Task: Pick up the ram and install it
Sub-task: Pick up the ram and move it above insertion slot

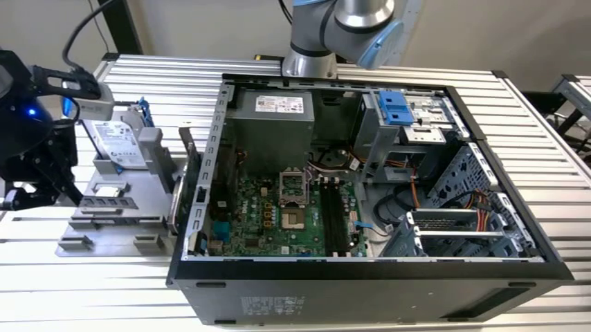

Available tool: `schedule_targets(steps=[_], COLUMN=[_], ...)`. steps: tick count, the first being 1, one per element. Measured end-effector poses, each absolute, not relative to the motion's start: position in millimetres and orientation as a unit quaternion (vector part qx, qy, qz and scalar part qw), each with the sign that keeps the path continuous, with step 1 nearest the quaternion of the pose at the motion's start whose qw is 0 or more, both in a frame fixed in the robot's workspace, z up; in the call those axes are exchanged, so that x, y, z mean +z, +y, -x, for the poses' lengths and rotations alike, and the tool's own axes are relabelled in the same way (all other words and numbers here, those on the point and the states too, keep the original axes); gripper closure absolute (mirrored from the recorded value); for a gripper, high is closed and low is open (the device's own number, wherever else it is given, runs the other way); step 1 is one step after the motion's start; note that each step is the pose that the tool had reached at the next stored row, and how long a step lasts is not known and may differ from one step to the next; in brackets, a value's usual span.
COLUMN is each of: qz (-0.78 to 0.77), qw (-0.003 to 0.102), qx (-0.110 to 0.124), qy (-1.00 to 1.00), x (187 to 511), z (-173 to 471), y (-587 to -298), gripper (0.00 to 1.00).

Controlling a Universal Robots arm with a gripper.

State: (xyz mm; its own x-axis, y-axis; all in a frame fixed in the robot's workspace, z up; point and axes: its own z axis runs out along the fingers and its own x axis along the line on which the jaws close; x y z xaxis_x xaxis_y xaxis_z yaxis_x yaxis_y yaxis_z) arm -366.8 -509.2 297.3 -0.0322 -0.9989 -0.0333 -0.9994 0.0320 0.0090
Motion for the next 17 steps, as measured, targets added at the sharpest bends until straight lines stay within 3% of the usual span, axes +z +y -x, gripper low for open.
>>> schedule_targets(steps=[17], qz=[0.696], qw=[0.009], qx=[0.015], qy=[0.718], x=[313.8], z=[366.2], y=[-508.6], gripper=[1.0])
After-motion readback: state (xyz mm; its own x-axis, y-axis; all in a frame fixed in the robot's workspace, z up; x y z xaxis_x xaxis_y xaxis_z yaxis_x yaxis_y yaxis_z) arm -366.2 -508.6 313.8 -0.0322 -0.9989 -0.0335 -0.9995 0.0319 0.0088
